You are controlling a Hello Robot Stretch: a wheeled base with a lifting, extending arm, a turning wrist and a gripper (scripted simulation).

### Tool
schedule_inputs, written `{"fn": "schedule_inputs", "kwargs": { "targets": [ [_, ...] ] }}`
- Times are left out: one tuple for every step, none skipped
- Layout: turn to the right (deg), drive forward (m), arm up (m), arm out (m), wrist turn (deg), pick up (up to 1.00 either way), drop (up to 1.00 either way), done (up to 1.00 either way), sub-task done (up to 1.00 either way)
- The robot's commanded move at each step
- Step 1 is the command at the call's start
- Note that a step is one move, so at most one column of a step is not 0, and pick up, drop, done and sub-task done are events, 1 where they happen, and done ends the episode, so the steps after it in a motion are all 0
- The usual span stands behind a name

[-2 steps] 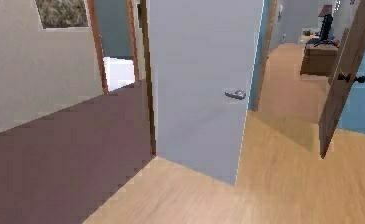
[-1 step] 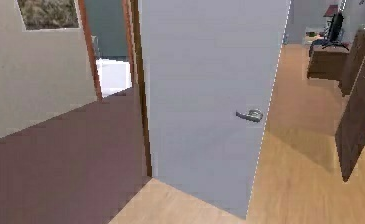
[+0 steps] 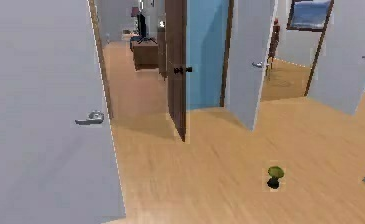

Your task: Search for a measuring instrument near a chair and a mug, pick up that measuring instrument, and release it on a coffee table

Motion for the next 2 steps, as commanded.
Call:
{"fn": "schedule_inputs", "kwargs": {
  "targets": [
    [18.0,0.0,0.0,0.0,0.0,0.0,0.0,0.0,0.0],
    [0.0,0.55,0.0,0.0,0.0,0.0,0.0,0.0,0.0]
  ]
}}
